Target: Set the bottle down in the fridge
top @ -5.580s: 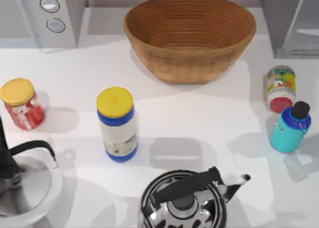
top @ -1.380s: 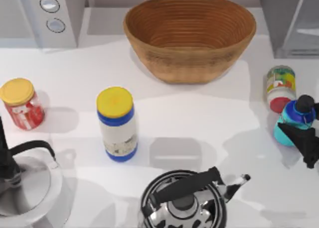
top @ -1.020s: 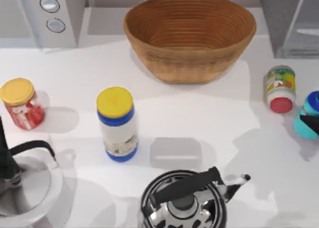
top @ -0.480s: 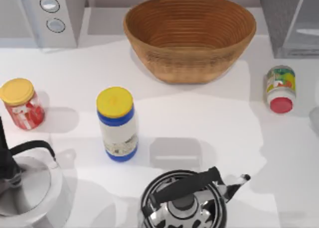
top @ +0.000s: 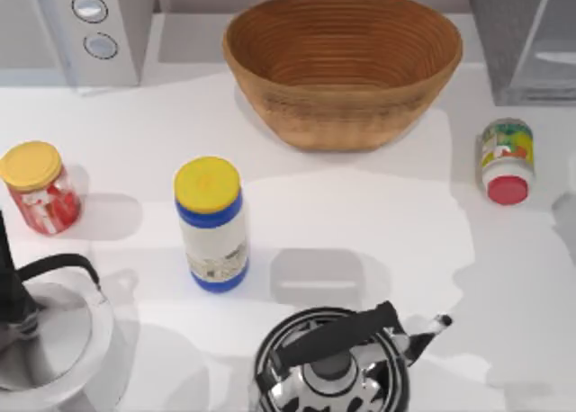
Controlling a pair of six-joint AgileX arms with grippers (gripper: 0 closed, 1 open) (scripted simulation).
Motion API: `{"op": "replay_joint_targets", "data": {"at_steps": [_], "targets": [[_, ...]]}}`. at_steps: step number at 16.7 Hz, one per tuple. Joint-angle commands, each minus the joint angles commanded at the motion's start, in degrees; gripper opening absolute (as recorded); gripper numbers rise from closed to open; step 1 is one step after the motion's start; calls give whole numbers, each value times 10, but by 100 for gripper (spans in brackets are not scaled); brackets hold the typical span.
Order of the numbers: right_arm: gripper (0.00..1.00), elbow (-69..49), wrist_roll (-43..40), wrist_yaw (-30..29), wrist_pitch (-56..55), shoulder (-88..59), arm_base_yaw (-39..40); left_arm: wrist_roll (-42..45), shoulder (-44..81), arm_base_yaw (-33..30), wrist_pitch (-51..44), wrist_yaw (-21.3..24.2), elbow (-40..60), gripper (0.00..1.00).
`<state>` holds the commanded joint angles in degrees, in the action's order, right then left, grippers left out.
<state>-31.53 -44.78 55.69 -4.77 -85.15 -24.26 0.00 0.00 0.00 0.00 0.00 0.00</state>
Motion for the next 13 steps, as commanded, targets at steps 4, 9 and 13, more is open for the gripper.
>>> {"op": "replay_joint_targets", "data": {"at_steps": [4, 9, 13], "targets": [[1, 68, 68, -99, 18, 154, 55, 0, 0, 0, 0, 0, 0, 100], [1, 171, 200, -276, 39, 461, 130, 0, 0, 0, 0, 0, 0, 100], [1, 244, 318, -421, 45, 684, 186, 0, 0, 0, 0, 0, 0, 100]]}}
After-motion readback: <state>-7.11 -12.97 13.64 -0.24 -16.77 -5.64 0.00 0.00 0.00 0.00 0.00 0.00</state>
